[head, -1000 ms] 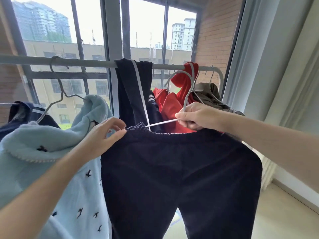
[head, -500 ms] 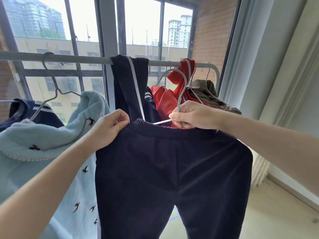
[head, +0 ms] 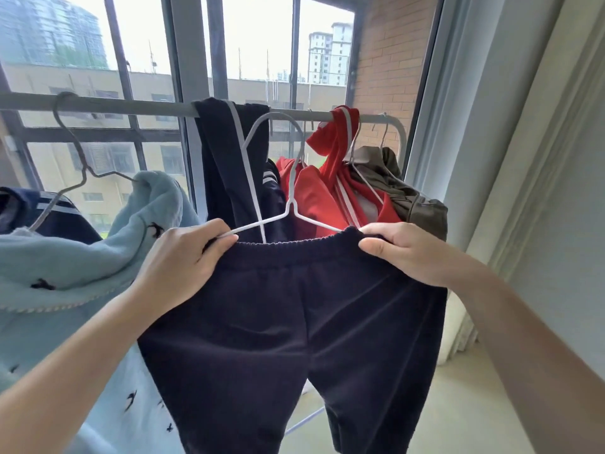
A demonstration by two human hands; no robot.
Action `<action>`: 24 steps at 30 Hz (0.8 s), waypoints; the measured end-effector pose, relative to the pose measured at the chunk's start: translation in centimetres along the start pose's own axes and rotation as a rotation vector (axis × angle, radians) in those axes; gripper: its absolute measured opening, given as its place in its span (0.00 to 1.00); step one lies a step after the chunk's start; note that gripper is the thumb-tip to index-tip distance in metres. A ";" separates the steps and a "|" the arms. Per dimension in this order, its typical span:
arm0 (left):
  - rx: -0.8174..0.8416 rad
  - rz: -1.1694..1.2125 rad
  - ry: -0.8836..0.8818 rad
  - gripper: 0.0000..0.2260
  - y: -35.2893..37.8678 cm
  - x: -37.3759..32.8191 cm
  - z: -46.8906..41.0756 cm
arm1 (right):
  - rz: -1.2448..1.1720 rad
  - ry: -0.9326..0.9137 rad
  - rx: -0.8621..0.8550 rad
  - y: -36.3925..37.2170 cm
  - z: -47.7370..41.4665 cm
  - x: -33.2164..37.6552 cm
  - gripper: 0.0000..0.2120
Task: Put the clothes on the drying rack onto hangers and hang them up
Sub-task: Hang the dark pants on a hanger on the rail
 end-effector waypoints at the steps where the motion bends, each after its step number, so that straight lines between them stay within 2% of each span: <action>1: 0.020 -0.014 -0.012 0.11 0.2 0.2 -0.1 | 0.004 0.002 -0.033 0.2 0.2 -0.2 0.12; 4: 0.092 -0.016 -0.068 0.11 1.2 1.0 -0.2 | 0.029 0.005 -0.168 -0.1 0.8 -0.9 0.11; 9: 0.163 0.042 -0.200 0.15 2.3 3.1 0.0 | 0.340 0.003 -0.633 -2.4 4.5 -0.3 0.15; 10: 0.162 0.052 -0.203 0.15 2.2 3.3 0.2 | 0.353 -0.034 -0.668 -2.0 5.1 0.0 0.16; 12: 0.133 0.073 -0.136 0.15 1.5 2.9 0.4 | 0.171 -0.083 -0.593 -1.2 5.4 -0.8 0.17; 14: 0.123 0.085 -0.029 0.15 0.7 2.0 0.8 | -0.059 -0.022 -0.421 -0.3 4.7 -2.8 0.17; 16: 0.117 0.072 0.044 0.13 0.2 1.1 1.1 | -0.078 0.042 -0.248 1.0 3.9 -4.1 0.18; 17: 0.110 0.069 0.062 0.11 0.1 0.9 1.1 | -0.101 0.043 -0.187 1.7 3.5 -4.4 0.15; 19: 0.091 0.063 0.065 0.12 0.1 1.1 1.2 | -0.233 -0.004 -0.173 2.4 3.2 -4.3 0.10; 22: 0.060 0.079 0.005 0.15 0.1 3.0 1.6 | -0.384 -0.047 -0.258 1.8 4.0 -4.8 0.11; 24: 0.067 0.098 -0.016 0.15 0.4 3.6 1.8 | -0.428 -0.027 -0.234 1.9 4.3 -5.6 0.10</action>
Point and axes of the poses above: each hand's wrist, its own z-axis away from the middle knuckle, its own y-axis out of the palm, x = y × z, the point moved 10 cm from there along -z, towards the middle knuckle, and after that the axes turned 9 degrees about x, right-handed, at the moved point
